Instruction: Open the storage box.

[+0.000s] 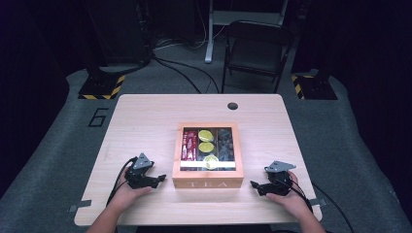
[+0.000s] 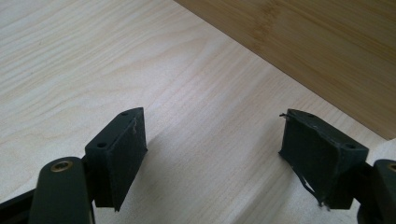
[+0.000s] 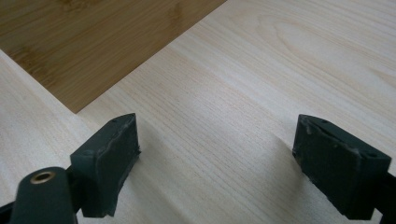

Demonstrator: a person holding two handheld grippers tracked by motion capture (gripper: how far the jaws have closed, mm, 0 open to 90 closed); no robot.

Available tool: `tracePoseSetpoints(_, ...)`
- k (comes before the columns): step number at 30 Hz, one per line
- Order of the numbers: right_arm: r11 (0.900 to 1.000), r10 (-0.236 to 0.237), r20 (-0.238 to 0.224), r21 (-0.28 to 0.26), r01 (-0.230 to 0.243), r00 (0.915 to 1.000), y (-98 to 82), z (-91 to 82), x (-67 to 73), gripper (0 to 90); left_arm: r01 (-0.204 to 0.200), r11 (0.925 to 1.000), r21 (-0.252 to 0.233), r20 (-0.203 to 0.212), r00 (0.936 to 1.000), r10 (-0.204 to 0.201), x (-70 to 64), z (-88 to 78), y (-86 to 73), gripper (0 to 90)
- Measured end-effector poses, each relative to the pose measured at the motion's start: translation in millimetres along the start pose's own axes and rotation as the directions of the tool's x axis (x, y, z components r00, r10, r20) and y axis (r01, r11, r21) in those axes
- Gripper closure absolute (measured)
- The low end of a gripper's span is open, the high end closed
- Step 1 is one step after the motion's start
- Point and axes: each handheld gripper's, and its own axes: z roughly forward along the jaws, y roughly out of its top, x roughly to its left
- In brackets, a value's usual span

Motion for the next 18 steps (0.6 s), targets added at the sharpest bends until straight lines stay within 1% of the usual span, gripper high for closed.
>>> tracePoseSetpoints(7,1.0,-0.001,-0.002,0.007,0.001,1.0,0.2,-0.5,-0.1,13.9,0.001,1.0,-0.004,-0.001,1.0,-0.001,-0.1,0.0,-0.2,22.5)
tracePoseSetpoints(9,1.0,0.0,0.0,0.0,0.0,1.0,0.0,0.0,0.0,14.0,0.002,1.0,-0.002,-0.003,1.0,-0.002,0.0,-0.2,-0.1,22.7)
tracePoseSetpoints(10,1.0,0.0,0.0,0.0,0.0,1.0,0.0,0.0,0.0,14.0,0.011,0.9999,-0.002,0.006,0.9999,-0.011,0.0,-0.2,-0.1,22.7)
tracePoseSetpoints(11,1.0,0.0,0.0,0.001,0.0,1.0,0.0,-0.1,0.0,13.9,0.021,0.9997,-0.012,0.005,0.9998,-0.021,-0.1,0.3,-0.3,22.8)
tracePoseSetpoints(12,1.0,0.0,0.0,0.002,0.0,1.0,0.1,-0.2,0.0,14.0,0.024,0.9997,-0.006,0.005,0.9997,-0.024,0.6,-0.5,0.0,23.1)
tracePoseSetpoints(13,1.0,0.0,0.0,0.002,0.0,1.0,0.0,-0.2,0.0,13.9,0.024,0.9996,-0.012,-0.003,0.9997,-0.024,1.1,-0.3,-0.1,23.6)
tracePoseSetpoints(14,1.0,-0.001,0.0,0.005,0.001,1.0,0.1,-0.3,-0.1,14.0,0.037,0.999,-0.023,0.004,0.9993,-0.037,1.2,0.3,-0.5,24.0)
tracePoseSetpoints(15,1.0,-0.001,-0.001,0.006,0.001,1.0,0.2,-0.4,-0.1,13.9,0.046,0.9989,-0.008,0.014,0.9989,-0.045,1.9,-1.1,0.0,24.2)
tracePoseSetpoints(16,1.0,0.0,0.0,0.001,0.0,1.0,0.0,-0.1,0.0,14.0,0.044,0.9989,-0.017,0.008,0.999,-0.044,2.5,-0.8,-0.1,24.3)
tracePoseSetpoints(18,1.0,0.001,0.001,0.003,-0.001,1.0,0.1,-0.2,0.2,14.1,0.049,0.9987,-0.015,0.016,0.9987,-0.049,2.8,-1.0,-0.1,24.4)
